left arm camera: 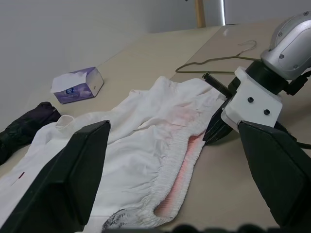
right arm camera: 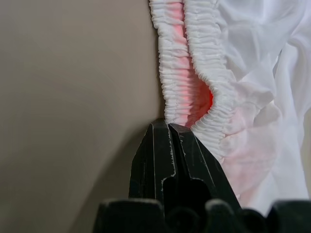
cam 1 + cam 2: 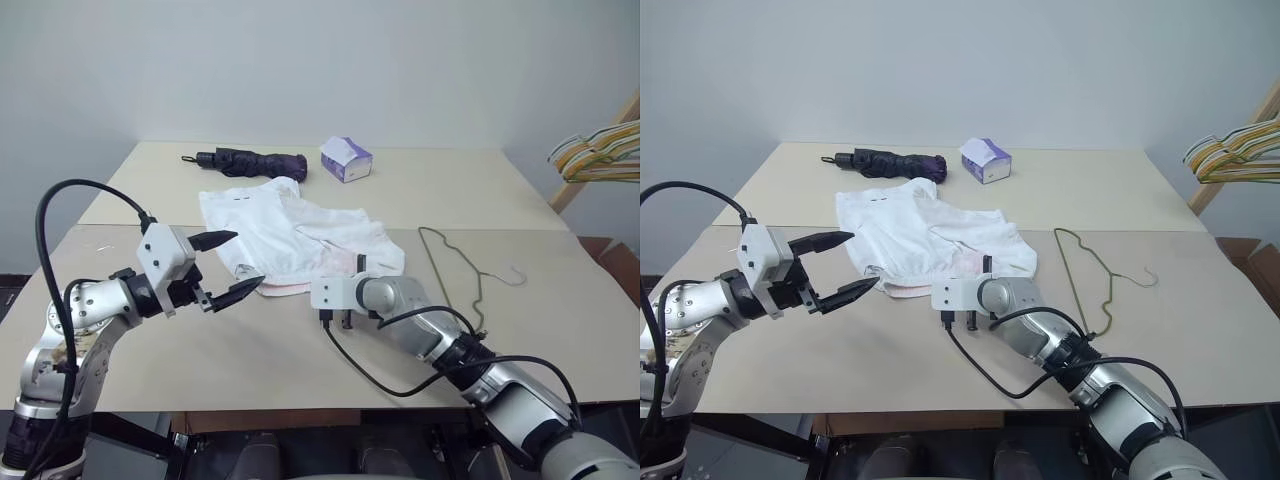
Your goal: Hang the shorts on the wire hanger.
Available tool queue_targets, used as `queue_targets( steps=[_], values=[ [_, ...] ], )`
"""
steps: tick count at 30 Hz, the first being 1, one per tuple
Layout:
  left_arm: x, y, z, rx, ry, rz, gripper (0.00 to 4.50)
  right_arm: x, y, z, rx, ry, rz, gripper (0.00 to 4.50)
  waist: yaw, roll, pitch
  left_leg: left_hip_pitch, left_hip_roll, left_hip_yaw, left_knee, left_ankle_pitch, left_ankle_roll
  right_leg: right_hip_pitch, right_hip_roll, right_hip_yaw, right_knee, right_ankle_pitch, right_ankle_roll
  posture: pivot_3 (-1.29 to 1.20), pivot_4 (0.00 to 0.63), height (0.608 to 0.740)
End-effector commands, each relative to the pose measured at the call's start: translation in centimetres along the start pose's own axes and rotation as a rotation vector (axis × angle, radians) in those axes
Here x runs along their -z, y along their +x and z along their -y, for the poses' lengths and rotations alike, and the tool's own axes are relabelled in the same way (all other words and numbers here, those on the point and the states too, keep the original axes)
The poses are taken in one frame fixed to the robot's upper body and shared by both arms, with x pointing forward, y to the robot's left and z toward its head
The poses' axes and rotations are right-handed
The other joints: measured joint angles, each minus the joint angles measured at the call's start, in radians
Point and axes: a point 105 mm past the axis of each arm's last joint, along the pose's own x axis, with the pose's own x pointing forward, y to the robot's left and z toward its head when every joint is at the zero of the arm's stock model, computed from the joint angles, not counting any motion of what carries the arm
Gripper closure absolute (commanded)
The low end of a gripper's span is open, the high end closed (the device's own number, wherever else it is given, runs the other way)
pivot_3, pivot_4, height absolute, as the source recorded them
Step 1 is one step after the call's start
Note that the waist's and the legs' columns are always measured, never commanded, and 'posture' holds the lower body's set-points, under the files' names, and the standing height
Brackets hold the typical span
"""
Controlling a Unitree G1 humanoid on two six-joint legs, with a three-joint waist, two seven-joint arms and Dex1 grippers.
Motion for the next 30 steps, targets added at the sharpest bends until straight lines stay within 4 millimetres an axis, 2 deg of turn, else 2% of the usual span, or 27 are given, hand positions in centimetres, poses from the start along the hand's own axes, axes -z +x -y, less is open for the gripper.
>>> queue_targets(
  steps=[1,11,14,17,19,22,27,30],
  values=[
    [-1.2,0.1,-0.1,0.0,0.038,0.038,0.0,0.8,-1.9,3.0,0.087,-0.042,0.053,4.46,0.002,0.0,0.0,0.0,0.0,0.0,0.0,0.0,0.0,0.0,0.0,0.0,0.0,0.0,0.0,0.09,0.0,0.74],
    [-1.4,0.1,0.3,0.003,0.047,0.038,0.0,4.4,-5.5,3.6,0.071,-0.041,0.069,4.46,0.001,0.0,0.0,0.0,0.0,0.0,0.0,0.0,0.0,0.0,0.0,0.0,0.0,0.0,0.0,0.12,0.0,0.74],
    [-1.1,-0.1,0.5,-0.012,0.038,0.038,0.0,6.4,-7.0,3.3,0.033,-0.057,0.037,4.46,0.007,0.0,0.0,0.0,-0.001,0.0,0.0,0.0,0.0,0.001,-0.001,0.0,-0.001,0.0,0.0,0.1,0.0,0.74],
    [-0.6,-0.2,0.9,-0.014,0.014,0.033,0.0,8.4,-8.1,3.9,0.047,-0.057,-0.026,4.46,0.004,0.0,0.0,0.0,-0.001,0.0,0.0,0.0,0.0,0.001,-0.001,0.0,-0.001,0.0,0.0,0.09,0.0,0.74],
    [-0.5,0.0,1.1,-0.003,0.007,0.034,0.0,8.6,-8.4,4.5,0.066,-0.04,-0.034,4.46,0.001,0.0,0.0,0.001,0.0,0.0,0.0,0.0,0.0,0.001,-0.001,0.0,0.0,0.0,0.0,0.06,0.0,0.74],
    [-0.7,0.4,1.1,0.014,0.009,0.042,0.0,8.1,-8.7,4.6,0.06,-0.004,-0.017,3.81,-0.005,0.0,0.0,0.001,0.0,0.0,0.0,0.0,0.0,0.001,0.0,0.001,-0.001,0.0,0.0,0.05,0.0,0.74],
    [-0.9,0.8,1.0,0.041,0.014,0.047,0.0,6.9,-10.0,2.6,-0.037,-0.006,-0.009,2.04,-0.005,0.0,0.0,0.0,0.0,0.0,0.0,0.0,0.0,0.001,0.0,0.001,-0.001,-0.001,0.0,0.04,0.0,0.74],
    [-0.8,0.7,0.9,0.045,0.016,0.038,0.0,4.4,-11.0,2.2,-0.023,0.084,0.056,1.01,-0.003,0.0,0.0,0.0,-0.001,0.0,0.0,0.0,0.0,0.001,0.0,0.001,-0.001,-0.001,0.001,0.04,0.0,0.74]
  ],
)
